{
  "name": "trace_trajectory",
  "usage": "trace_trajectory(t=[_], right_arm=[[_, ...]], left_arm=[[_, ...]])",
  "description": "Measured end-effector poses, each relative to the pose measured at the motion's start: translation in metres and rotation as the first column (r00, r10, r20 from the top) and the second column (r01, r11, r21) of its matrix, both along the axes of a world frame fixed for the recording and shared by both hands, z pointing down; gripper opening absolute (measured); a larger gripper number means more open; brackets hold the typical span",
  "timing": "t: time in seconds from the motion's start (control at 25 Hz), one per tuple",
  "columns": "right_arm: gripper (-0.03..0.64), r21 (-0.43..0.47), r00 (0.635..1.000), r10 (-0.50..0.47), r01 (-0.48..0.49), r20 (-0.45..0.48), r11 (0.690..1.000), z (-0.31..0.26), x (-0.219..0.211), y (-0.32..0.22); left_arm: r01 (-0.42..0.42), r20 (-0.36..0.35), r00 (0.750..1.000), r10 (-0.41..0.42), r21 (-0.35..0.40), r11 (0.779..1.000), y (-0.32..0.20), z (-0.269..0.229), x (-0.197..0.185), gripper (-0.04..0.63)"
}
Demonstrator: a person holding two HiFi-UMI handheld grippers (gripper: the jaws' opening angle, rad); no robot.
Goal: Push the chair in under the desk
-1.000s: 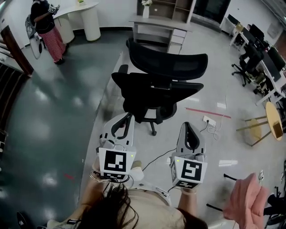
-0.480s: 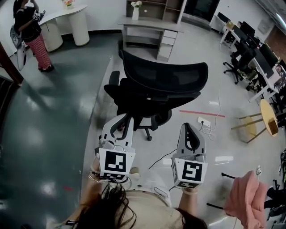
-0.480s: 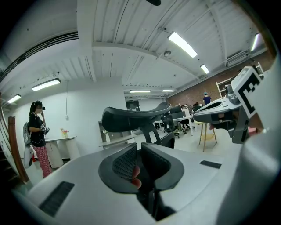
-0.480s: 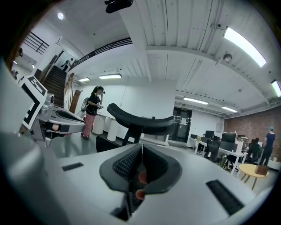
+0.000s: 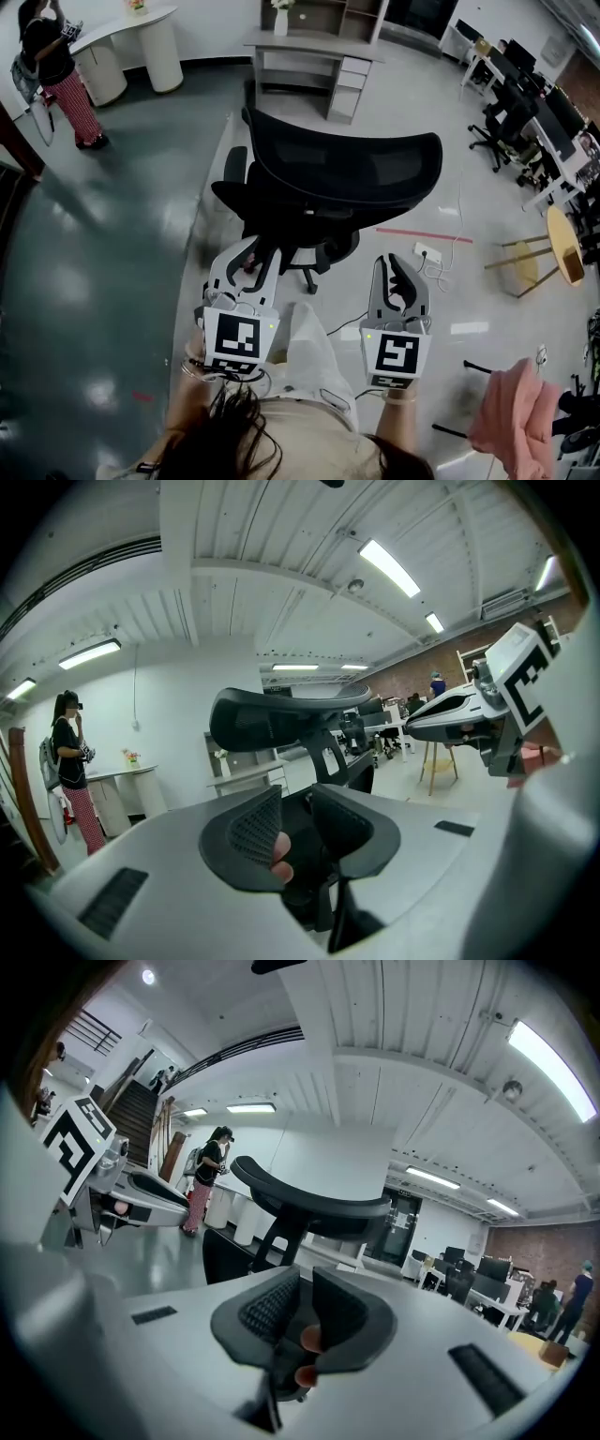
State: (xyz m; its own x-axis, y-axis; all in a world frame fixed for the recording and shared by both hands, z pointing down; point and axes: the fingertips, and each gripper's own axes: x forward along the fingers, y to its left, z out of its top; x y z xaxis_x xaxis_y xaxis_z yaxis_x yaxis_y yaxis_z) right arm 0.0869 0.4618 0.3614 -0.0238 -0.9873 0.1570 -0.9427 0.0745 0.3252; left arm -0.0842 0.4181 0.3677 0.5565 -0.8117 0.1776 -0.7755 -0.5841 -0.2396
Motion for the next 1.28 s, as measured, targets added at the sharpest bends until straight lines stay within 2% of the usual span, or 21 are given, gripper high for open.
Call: trace_trajectory(t=[0.24,0.44,0.72,1.0,1.28], right_arm=[[0.033,0.002,1.0,-0.012,0.012,-0.025,1.0,0.0,0.008,-0.025],[0.088,-0.033,0.997,-0.026,0.023,-0.078,0.999,0.008,0.015,-0.049],[0.113,-0.077,0.988,-0.036,0.025,-0.147,0.997,0.021,0.024,-0.08],[0.146,-0.151,0.968,-0.07,0.034,-0.241,0.988,0.046,0.033,-0.102],[0.21,-0.218,0.933,-0.147,0.077,-0.328,0.973,0.062,0.03,-0.122]], left_arm=[[0.005,0.078,0.997,-0.005,-0.002,1.0,-0.022,0.007,0.004,0.101],[0.017,0.151,0.988,-0.015,-0.012,1.0,-0.043,0.018,0.004,0.131],[0.034,0.22,0.975,-0.028,-0.023,0.999,-0.074,0.029,0.006,0.157],[0.048,0.297,0.954,-0.034,-0.043,0.998,-0.095,0.05,0.007,0.186],[0.082,0.391,0.918,-0.067,-0.02,0.996,-0.113,0.053,0.004,0.212]])
